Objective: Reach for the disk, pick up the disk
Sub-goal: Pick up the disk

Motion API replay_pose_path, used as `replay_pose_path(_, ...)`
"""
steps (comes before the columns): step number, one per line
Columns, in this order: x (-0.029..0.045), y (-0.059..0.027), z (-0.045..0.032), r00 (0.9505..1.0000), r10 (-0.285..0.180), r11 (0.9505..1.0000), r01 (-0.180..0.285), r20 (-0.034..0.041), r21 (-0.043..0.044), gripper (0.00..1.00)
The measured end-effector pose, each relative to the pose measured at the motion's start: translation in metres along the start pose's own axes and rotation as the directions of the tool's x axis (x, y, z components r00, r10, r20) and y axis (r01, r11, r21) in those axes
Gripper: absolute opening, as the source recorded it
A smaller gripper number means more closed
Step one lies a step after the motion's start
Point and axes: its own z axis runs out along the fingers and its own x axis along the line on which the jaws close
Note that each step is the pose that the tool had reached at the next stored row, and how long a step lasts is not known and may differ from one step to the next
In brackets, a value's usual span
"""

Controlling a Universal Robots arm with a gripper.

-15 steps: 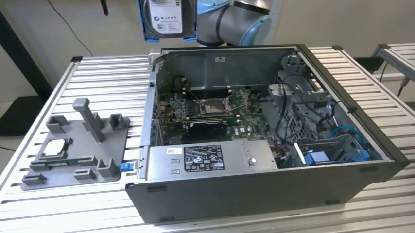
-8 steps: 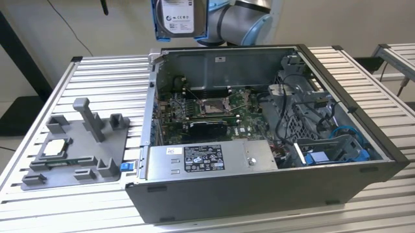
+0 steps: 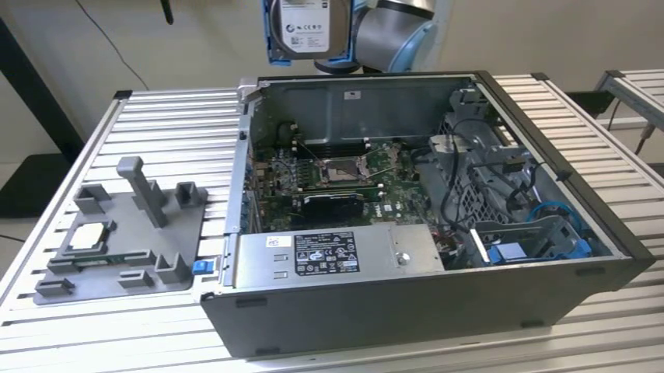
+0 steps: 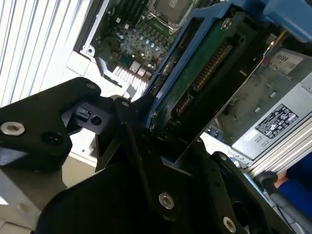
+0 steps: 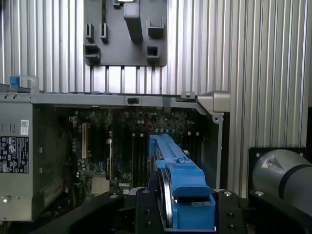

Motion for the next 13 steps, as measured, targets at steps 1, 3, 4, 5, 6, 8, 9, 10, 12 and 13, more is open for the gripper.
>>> replay_pose_path(1,0.0,-0.0027,-0.0001,1.0,0.0,1.0,0.0,0.0001,0.0,0.0)
replay_pose_path(3,0.0,-0.0078,-0.0002,1.0,0.0,1.0,0.0,0.0,-0.0001,0.0)
replay_pose_path(4,0.0,-0.0104,-0.0003,1.0,0.0,1.0,0.0,0.0,-0.0001,0.0)
replay_pose_path(5,0.0,-0.0131,-0.0004,1.0,0.0,1.0,0.0,0.0,-0.0001,0.0)
replay_pose_path(6,0.0,-0.0156,-0.0004,1.0,0.0,1.0,0.0,0.0,-0.0001,0.0)
replay_pose_path(8,0.0,-0.0207,-0.0006,1.0,0.0,1.0,0.0,0.0,-0.0002,0.0)
replay_pose_path(9,0.0,-0.0231,-0.0006,1.0,0.0,1.0,0.0,0.0,-0.0002,0.0)
replay_pose_path(10,0.0,-0.0258,-0.0007,1.0,0.0,1.0,0.0,0.0,-0.0002,0.0)
replay_pose_path(12,-0.0001,-0.0306,-0.0008,1.0,0.0,1.0,0.0,0.0,-0.0003,0.0)
replay_pose_path(13,-0.0001,-0.0326,-0.0009,1.0,0.0,1.0,0.0,0.0,-0.0003,0.0)
